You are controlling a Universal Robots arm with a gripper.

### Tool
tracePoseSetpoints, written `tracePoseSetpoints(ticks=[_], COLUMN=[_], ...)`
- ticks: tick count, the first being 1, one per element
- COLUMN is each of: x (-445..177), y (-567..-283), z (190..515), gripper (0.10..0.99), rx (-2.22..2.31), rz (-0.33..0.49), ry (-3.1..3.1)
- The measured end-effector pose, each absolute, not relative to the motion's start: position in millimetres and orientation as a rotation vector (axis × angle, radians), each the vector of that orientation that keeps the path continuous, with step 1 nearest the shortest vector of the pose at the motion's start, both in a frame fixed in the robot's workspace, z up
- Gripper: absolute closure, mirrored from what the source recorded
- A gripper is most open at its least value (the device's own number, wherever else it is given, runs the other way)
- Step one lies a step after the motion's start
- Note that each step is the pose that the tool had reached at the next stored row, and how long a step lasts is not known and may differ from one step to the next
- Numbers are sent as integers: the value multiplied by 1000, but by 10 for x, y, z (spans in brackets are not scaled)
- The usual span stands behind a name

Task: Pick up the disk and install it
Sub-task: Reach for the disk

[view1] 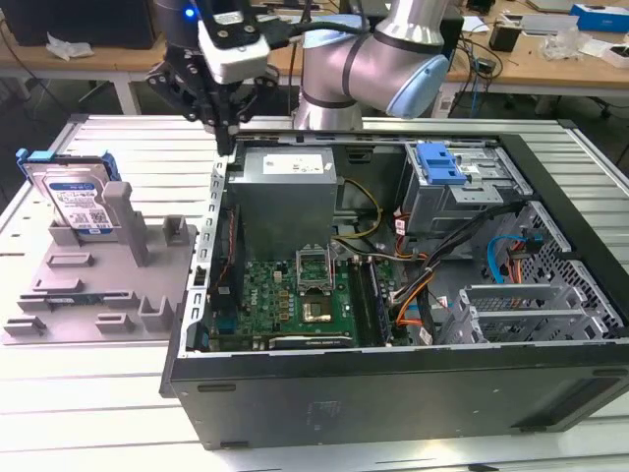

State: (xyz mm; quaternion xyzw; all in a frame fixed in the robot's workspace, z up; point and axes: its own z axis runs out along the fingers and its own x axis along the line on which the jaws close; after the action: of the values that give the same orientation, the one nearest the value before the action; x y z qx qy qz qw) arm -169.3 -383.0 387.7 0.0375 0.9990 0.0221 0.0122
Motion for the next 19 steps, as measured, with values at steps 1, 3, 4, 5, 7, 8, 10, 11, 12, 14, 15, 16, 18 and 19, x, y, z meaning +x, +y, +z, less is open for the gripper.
tracePoseSetpoints(ticks=[1,3,4,5,7,8,10,11,12,14,15,16,18,19], x=[-1753,-1828,-1911,-2020,-2184,-2258,-2365,-2410,-2442,-2529,-2571,-2603,-2704,-2766], y=[-3804,-3779,-3760,-3741,-3691,-3664,-3618,-3597,-3581,-3536,-3514,-3495,-3438,-3403], z=[3871,3865,3860,3851,3840,3835,3827,3825,3823,3817,3814,3812,3805,3801], gripper=[980,980,980,980,980,980,980,980,980,980,980,980,980,980], rx=[116,117,117,116,116,117,117,117,116,117,116,117,116,117], rz=[69,69,69,69,69,69,69,69,69,69,69,69,69,69], ry=[3114,3114,3114,3114,3114,3114,3114,3114,3114,3114,3114,3114,3114,3114])
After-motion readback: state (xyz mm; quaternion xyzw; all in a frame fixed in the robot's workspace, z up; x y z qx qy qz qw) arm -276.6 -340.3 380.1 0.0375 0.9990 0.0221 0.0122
